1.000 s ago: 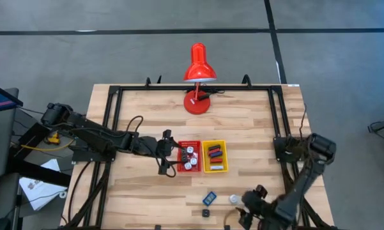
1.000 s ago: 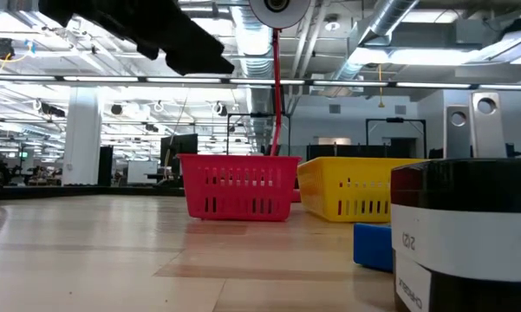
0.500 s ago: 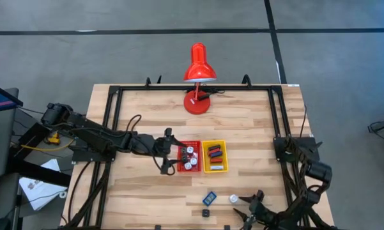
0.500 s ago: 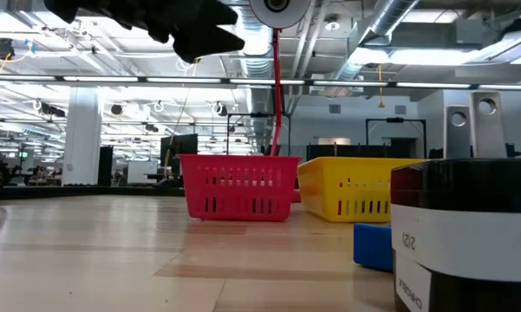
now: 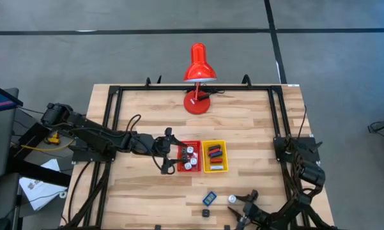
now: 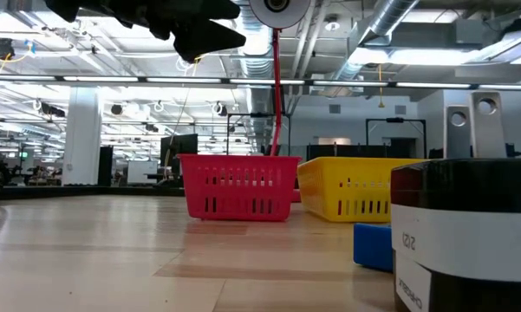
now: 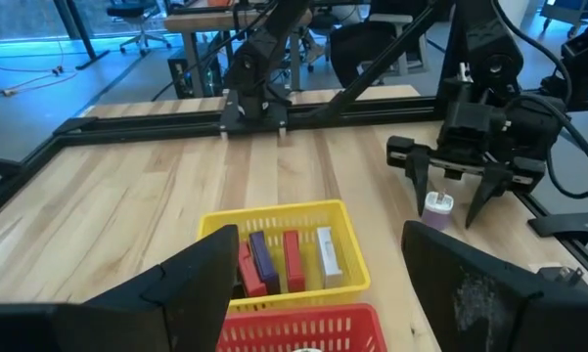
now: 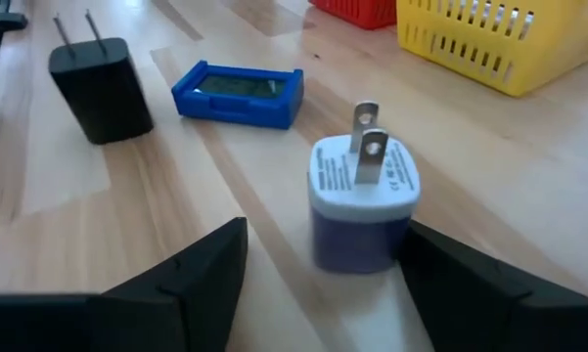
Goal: Pick & Place Office items
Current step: Put the purple charger adaptor into the red bin
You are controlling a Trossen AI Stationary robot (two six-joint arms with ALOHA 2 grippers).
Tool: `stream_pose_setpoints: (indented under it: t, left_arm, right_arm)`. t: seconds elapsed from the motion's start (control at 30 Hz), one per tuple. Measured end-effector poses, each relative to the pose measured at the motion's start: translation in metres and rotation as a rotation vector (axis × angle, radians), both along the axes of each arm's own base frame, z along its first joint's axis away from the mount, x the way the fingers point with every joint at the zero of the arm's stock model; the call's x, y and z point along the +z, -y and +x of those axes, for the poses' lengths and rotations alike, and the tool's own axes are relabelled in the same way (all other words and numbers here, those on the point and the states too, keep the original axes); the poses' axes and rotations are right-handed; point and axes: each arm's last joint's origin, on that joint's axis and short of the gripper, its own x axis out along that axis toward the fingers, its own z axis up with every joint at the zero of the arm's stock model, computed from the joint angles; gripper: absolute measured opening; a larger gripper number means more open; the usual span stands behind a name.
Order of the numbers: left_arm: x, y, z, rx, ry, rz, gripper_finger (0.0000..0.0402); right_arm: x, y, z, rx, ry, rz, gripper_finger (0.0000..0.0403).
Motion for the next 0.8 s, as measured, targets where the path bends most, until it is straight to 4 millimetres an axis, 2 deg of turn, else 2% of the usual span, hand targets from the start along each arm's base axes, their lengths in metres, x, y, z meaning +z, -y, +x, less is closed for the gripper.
stream_pose_setpoints:
  t: [0.17,0.3,0.4,0.43,0.53,0.63,0.73,0.8]
  left_arm:
    - [0.0,0.0,0.0,0.0,-0.004,0.001,0.0282]
    - [-0.001,0.0,0.0,0.0,-0.006,0.002,0.0282]
    - [-0.001,0.0,0.0,0.001,-0.006,0.002,0.0282]
    - [-0.001,0.0,0.0,0.001,-0.006,0.002,0.0282]
    - [-0.001,0.0,0.0,0.001,-0.006,0.002,0.0282]
    - [-0.001,0.0,0.0,0.001,-0.007,0.003,0.0282]
    - [-0.002,0.0,-0.001,-0.013,-0.025,0.044,0.0282]
    - [-0.003,0.002,-0.001,-0.046,-0.033,0.107,0.0282]
  right_arm:
    - [0.0,0.004,0.006,-0.012,-0.014,-0.023,0.021]
    - [0.0,0.006,0.008,-0.018,-0.016,-0.026,0.0158]
    - [0.006,0.006,0.007,-0.017,-0.016,-0.027,0.012]
    - [0.01,0.006,0.007,-0.019,-0.029,-0.018,0.012]
    - [0.034,0.016,0.008,-0.045,-0.096,-0.033,0.012]
    - [0.07,0.031,0.021,-0.083,-0.172,-0.024,0.012]
    - [0.098,0.053,0.05,-0.048,-0.339,-0.023,0.012]
    - [0.121,0.069,0.073,0.034,-0.409,0.025,0.012]
